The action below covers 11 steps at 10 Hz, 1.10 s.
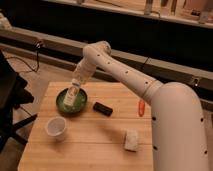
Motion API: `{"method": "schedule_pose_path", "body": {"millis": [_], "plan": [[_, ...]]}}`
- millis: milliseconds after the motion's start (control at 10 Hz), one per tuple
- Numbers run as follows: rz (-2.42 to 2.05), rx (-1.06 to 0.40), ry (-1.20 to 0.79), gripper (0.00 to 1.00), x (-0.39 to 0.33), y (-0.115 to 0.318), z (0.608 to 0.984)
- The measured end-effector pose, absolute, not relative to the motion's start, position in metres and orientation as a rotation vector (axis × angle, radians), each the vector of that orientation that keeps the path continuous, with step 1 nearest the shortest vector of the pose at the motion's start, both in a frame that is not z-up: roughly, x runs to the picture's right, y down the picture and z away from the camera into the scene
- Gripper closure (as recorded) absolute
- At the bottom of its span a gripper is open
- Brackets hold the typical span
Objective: Place the bottle in the ceramic bowl
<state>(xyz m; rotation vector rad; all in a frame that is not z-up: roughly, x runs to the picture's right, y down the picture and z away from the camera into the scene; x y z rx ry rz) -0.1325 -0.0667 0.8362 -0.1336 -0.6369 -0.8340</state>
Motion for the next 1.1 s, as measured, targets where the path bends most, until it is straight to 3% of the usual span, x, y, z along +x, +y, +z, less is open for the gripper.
{"method": "schedule_pose_path", "body": {"millis": [900, 1100], "plan": [[-0.826, -0.14, -0.661, 0.2, -0.1307, -0.0628, 0.845], [-0.827, -0.139, -0.658, 0.28, -0.1314, -0.0647, 0.8446]]}}
